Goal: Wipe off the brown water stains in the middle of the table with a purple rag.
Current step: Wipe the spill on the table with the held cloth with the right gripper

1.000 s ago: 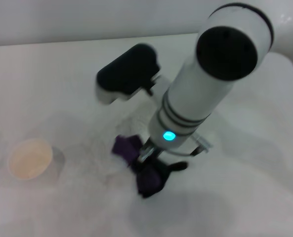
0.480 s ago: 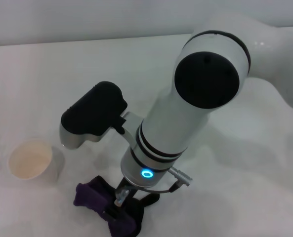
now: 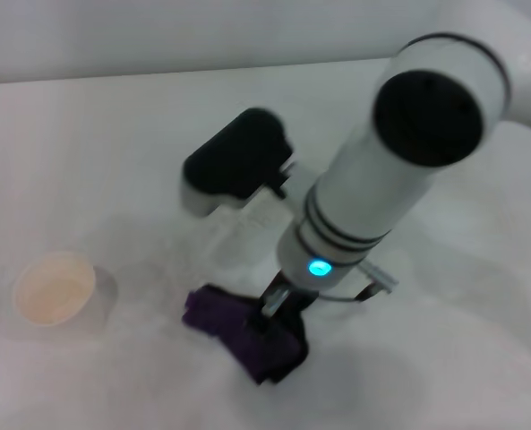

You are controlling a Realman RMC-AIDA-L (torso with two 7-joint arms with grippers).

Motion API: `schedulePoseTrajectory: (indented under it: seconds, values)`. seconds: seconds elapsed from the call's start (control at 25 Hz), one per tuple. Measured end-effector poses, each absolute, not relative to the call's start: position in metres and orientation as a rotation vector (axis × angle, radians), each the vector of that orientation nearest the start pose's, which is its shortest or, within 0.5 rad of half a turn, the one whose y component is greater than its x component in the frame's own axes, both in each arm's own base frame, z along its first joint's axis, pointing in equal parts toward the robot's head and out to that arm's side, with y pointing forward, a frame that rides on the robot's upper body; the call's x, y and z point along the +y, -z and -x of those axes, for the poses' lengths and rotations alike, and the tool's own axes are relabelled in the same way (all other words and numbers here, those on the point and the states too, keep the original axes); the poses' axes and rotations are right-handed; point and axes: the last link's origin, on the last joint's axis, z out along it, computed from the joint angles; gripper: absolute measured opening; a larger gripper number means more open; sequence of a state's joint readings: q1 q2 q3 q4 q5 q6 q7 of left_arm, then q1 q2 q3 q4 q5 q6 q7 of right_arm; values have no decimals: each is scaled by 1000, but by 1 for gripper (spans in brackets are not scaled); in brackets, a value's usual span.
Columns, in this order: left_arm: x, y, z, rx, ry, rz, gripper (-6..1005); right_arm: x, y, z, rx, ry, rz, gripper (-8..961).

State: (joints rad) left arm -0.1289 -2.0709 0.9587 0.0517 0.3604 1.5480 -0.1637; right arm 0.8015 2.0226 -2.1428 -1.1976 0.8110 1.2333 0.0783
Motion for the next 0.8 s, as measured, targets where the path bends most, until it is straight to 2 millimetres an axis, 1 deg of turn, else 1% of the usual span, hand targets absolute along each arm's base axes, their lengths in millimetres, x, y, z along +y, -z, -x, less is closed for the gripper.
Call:
schedulePoseTrajectory:
  seconds: [0.12, 0.24, 0.36, 0.4, 0.44, 0.52, 0.64, 0.8]
  values:
    - [202, -56, 403, -417, 576, 1295, 893, 313, 108, -138, 1062, 608, 2566, 93]
    - [204, -55, 402, -415, 579, 1297, 892, 319, 92, -152, 1082, 606, 2498, 93]
    - [206, -54, 401, -415, 582, 1299, 892, 326, 75, -171, 1127, 594, 2430, 93]
    - [206, -54, 400, -415, 584, 1299, 892, 331, 64, -183, 1161, 568, 2400, 93]
    - [206, -53, 400, -417, 585, 1299, 892, 331, 64, -183, 1161, 568, 2400, 92]
    - [206, -53, 400, -420, 586, 1299, 892, 336, 51, -193, 1193, 531, 2374, 91]
    - [206, -51, 400, -424, 588, 1299, 893, 342, 37, -204, 1208, 495, 2354, 91]
    - [203, -51, 399, -423, 593, 1294, 893, 349, 22, -217, 1197, 510, 2312, 90]
